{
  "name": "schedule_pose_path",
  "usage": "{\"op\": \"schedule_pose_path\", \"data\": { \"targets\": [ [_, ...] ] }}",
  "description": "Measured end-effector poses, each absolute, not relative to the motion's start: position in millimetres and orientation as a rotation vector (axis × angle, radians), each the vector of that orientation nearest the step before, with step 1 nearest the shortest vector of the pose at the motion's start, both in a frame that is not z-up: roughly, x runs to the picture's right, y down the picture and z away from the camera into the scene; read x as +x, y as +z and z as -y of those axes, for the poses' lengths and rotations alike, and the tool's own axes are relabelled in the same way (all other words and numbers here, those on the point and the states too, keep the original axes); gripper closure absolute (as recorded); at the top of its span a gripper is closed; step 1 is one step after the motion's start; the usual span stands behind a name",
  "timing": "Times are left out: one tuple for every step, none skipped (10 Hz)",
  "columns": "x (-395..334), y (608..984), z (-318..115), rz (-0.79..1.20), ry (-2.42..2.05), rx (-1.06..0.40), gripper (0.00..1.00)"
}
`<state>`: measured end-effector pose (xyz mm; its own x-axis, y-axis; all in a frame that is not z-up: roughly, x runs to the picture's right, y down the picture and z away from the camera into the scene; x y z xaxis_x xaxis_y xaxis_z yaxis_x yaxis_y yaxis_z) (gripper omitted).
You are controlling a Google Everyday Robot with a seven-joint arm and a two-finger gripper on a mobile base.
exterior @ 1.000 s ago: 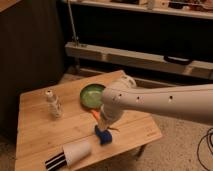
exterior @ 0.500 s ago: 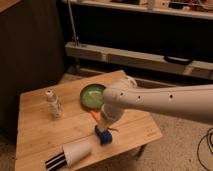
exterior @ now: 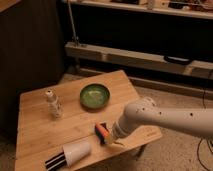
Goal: Place the pepper on the white sponge
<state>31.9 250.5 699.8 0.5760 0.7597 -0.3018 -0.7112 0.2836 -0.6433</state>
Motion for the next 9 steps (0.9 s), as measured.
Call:
{"op": "schedule_pose_path", "data": {
  "targets": [
    [29.5, 697.4, -253.5, 0.083, 0.976, -0.818, 0.88],
    [29.5, 696.4, -255.2, 0.088, 0.976, -0.815, 0.88],
    [29.0, 700.3, -259.1, 0.092, 0.980, -0.806, 0.88],
    [28.7, 704.4, -260.3, 0.087, 0.984, -0.799, 0.88],
    [30.1, 711.7, -262.2, 0.076, 0.992, -0.792, 0.88],
    [32.0, 722.8, -263.6, 0.063, 1.001, -0.787, 0.88],
    [33.5, 732.1, -262.9, 0.054, 1.005, -0.783, 0.88],
    [35.1, 740.7, -261.3, 0.050, 1.010, -0.778, 0.88],
    [36.1, 747.5, -259.9, 0.055, 1.013, -0.770, 0.88]
  ]
}}
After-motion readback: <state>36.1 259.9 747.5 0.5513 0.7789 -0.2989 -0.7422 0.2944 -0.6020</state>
